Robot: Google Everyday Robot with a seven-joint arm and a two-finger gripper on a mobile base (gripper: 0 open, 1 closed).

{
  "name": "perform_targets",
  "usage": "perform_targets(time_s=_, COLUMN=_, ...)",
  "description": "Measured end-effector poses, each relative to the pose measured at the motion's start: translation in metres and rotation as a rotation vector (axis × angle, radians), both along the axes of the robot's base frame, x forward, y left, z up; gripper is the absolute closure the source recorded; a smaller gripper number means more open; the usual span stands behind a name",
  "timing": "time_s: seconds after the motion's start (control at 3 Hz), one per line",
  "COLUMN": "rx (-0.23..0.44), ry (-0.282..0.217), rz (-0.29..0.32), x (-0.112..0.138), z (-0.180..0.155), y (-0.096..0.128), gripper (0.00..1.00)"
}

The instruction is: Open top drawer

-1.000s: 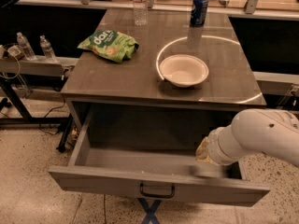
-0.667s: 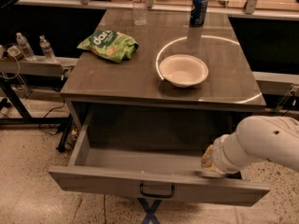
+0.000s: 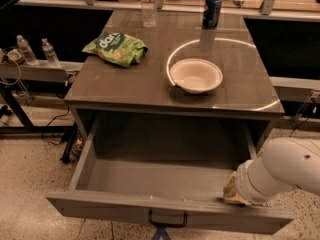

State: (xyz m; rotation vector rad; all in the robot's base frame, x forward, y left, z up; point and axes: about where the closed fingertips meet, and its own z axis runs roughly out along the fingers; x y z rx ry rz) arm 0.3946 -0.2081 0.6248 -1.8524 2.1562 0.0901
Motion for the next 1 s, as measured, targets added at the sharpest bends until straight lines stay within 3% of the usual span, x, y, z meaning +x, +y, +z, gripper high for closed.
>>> perform_targets(time_s=0.33, rx=0.008, ry=0.016, rz=-0.024, x=-0.037, z=0.018, y=-0.013, gripper=1.0)
perform_targets(time_s=0.67, rx=0.009, ry=0.027, rz=-0.021, x=-0.047, z=0.022, y=-0.015, gripper=1.0)
perform_targets(time_s=1.0, rx=0.002, ry=0.071, rz=0.001, x=-0.066, z=0.016, y=-0.015, gripper=1.0)
